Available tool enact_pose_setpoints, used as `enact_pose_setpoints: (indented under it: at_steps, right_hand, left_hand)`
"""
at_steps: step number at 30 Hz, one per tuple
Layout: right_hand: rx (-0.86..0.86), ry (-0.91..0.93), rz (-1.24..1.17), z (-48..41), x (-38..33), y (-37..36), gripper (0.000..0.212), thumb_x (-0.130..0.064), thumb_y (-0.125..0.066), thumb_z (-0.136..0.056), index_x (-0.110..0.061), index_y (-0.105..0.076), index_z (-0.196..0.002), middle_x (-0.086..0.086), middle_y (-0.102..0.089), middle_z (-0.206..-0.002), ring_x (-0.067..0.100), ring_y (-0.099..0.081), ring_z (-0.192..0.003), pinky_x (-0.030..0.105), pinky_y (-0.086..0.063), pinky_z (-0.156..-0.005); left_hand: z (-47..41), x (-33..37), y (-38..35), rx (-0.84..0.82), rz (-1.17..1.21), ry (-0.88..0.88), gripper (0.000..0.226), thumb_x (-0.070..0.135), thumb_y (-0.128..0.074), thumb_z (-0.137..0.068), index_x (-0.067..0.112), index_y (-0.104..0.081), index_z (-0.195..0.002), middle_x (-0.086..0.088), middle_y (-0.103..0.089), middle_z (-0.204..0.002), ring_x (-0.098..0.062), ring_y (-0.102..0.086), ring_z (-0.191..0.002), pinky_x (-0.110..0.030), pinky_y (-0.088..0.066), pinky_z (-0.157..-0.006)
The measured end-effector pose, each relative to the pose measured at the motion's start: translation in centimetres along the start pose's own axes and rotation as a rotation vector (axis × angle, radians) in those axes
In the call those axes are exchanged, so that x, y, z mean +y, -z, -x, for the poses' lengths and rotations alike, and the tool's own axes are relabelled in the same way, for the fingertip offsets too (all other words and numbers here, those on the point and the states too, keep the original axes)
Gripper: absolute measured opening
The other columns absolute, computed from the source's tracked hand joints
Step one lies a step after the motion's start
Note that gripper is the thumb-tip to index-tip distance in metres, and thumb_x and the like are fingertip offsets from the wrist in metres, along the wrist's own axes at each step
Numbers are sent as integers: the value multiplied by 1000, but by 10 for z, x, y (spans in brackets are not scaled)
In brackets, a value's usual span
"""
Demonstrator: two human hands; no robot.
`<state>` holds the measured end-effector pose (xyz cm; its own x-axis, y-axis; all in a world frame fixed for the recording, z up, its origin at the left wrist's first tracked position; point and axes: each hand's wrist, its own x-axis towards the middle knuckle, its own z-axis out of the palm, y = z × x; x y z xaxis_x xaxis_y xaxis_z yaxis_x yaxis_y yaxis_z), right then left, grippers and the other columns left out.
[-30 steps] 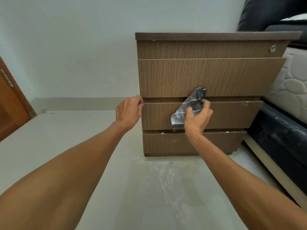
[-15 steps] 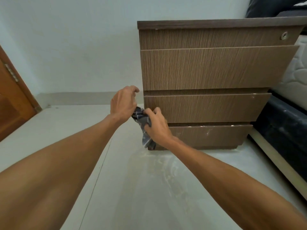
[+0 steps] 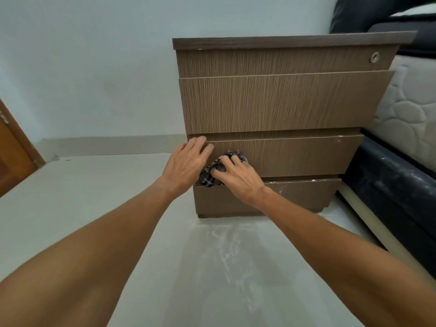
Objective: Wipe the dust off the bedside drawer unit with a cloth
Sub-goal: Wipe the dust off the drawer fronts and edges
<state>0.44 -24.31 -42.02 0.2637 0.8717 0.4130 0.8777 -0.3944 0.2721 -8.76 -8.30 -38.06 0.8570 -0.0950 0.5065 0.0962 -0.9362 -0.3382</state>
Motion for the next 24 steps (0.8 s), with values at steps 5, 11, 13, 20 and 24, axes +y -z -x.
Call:
enact_pose_setpoints:
  at_steps: [5,11,13,20,24]
  right_hand:
    - [4,-75,92,28,40,2,46,-17,-67,-85,-23,-47,-125,13,-44,-127,33,-48,-109,51,-48,-84]
    - [34,-136,193,62,76,2,54,-30,-70,-82,-26,-48,-131,13,-48,-133,33,-45,-117,53,-39,-90]
    - [60,-124,194,68,80,-1,55,-27,-68,-82,-23,-50,-133,16,-48,-136,36,-44,-122,57,-38,-95]
    - [15,-191,180,115,113,-18,78,-18,-78,-72,-22,-40,-141,17,-29,-141,40,-32,-128,57,-45,-93]
    - [79,-365,97,157,148,-30,65,-6,-78,-71,-18,-49,-128,18,-32,-133,43,-35,-117,45,-57,-73]
  left_hand:
    - [-15,28,-5,-3,-83,-72,62,11,-65,-83,5,-37,-137,-20,-44,-134,-34,-45,-120,-43,-43,-92]
    - [-45,66,-12,-64,-100,-89,87,15,-76,-73,6,-27,-144,-21,-38,-140,-34,-39,-129,-46,-38,-100]
    - [-46,67,-10,-79,-119,-80,93,16,-78,-71,8,-23,-146,-21,-35,-142,-34,-36,-131,-47,-37,-103]
    - [-57,94,-21,-48,-140,-105,94,8,-74,-71,9,-21,-148,-24,-39,-141,-37,-40,-128,-53,-37,-102]
    - [-74,123,-32,-73,-133,-87,98,4,-74,-71,11,-16,-151,-25,-36,-141,-38,-38,-128,-56,-35,-104]
